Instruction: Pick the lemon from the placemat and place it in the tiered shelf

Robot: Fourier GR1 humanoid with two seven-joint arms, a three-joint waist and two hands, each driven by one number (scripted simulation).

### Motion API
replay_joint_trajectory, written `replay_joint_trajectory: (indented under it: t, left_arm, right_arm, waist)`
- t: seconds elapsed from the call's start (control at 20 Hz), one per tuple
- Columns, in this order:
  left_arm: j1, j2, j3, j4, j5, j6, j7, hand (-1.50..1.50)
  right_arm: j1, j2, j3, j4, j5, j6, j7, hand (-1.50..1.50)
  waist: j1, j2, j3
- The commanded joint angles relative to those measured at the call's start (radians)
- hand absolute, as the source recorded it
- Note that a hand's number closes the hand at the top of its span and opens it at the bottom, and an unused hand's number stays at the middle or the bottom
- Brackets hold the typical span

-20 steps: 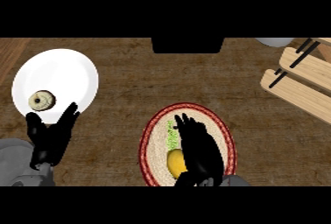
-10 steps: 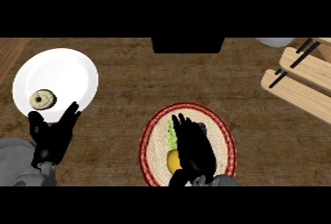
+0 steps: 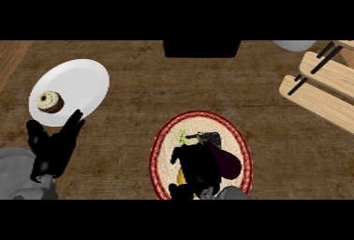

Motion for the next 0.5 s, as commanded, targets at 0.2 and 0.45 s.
replay_joint_trajectory:
  t: [0.2,0.45]
  left_arm:
    - [-0.025,-0.053,-0.001,0.063,-0.031,0.006,0.007,0.0]
    - [0.009,-0.047,0.004,0.013,-0.027,-0.006,0.024,0.0]
  right_arm:
    - [0.059,0.044,0.046,-0.059,0.026,-0.01,-0.035,1.5]
    - [0.055,0.015,-0.016,-0.171,0.083,-0.056,-0.021,1.5]
  waist:
    - [-0.009,0.01,-0.007]
    - [-0.011,0.008,-0.007]
